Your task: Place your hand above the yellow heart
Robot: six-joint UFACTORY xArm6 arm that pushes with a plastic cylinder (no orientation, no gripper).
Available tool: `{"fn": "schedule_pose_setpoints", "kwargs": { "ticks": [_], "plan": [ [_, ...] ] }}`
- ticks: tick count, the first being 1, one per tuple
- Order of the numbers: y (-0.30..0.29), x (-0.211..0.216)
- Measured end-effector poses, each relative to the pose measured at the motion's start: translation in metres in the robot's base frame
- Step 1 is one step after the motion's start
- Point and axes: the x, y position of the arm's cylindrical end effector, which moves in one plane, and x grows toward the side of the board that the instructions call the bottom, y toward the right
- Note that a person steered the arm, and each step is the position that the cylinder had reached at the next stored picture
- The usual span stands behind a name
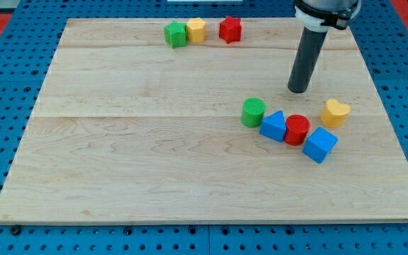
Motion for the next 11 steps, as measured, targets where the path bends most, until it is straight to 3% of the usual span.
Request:
{"fn": "schedule_pose_setpoints", "kwargs": {
  "ticks": [5, 7, 9, 11],
  "plan": [
    [0.040, -0.083],
    [0.040, -0.079],
    [0.078, -0.013],
    [0.079, -0.016]
  ]
}}
